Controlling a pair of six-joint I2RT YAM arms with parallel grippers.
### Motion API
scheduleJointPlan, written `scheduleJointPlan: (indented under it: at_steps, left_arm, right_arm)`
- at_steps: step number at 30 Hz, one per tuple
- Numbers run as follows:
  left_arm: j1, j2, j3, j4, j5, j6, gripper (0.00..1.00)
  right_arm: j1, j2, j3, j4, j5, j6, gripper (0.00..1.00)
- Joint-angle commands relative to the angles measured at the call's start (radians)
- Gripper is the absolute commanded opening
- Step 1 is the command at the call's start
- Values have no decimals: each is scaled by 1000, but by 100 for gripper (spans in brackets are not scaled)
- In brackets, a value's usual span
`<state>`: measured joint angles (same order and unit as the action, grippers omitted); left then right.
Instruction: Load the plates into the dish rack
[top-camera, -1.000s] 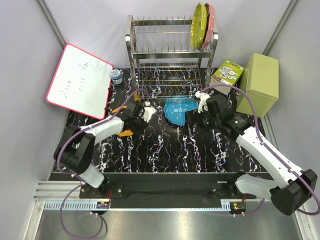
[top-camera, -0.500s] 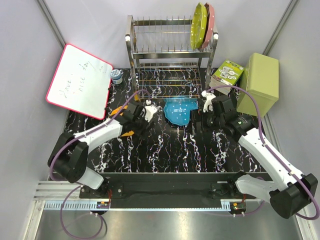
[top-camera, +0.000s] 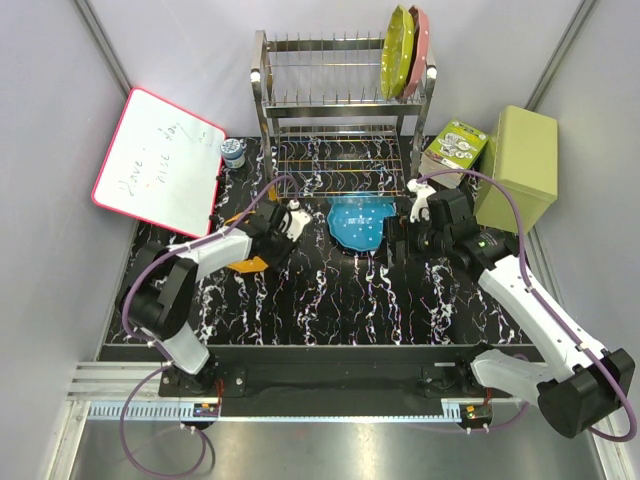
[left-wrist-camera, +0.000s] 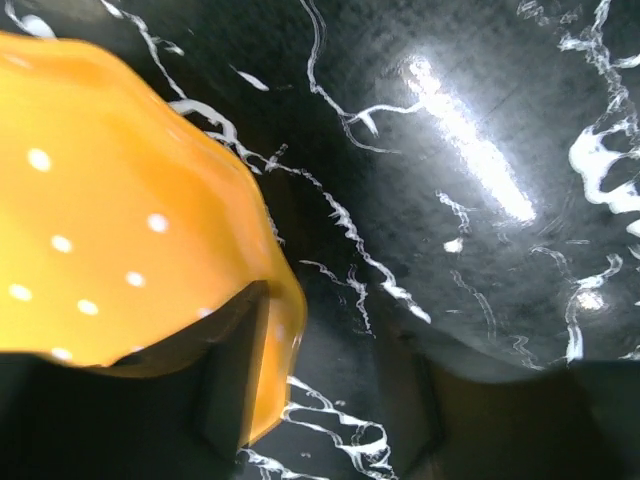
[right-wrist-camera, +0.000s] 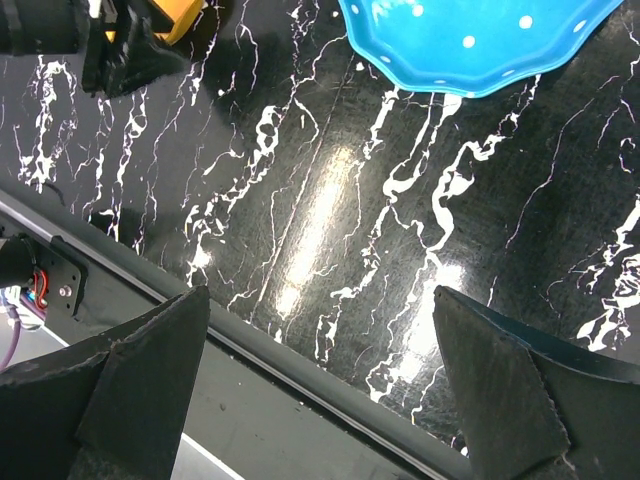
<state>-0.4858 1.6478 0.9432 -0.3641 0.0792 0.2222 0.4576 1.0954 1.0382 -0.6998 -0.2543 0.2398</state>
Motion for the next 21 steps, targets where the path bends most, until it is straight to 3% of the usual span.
scheduleJointPlan:
  at_steps: [1, 2, 6, 16, 21]
  left_arm:
    - [1, 3, 36, -1, 97, 23, 40]
    - [-5, -2, 28, -9, 106, 20, 34]
    - [-63, -8, 11, -68, 180, 19, 29]
    - [-278, 41, 72, -208, 304, -30, 39]
    - [-431, 34, 31, -176, 356, -113, 40]
  right_arm:
    - [-10, -15, 10, 34, 0, -13, 100]
    - [-10, -14, 3, 33, 0, -11, 100]
    - [-11, -17, -29, 37, -7, 4, 100]
    - [-19, -32, -99, 36, -19, 38, 100]
    - [-31, -42, -127, 34, -37, 73, 100]
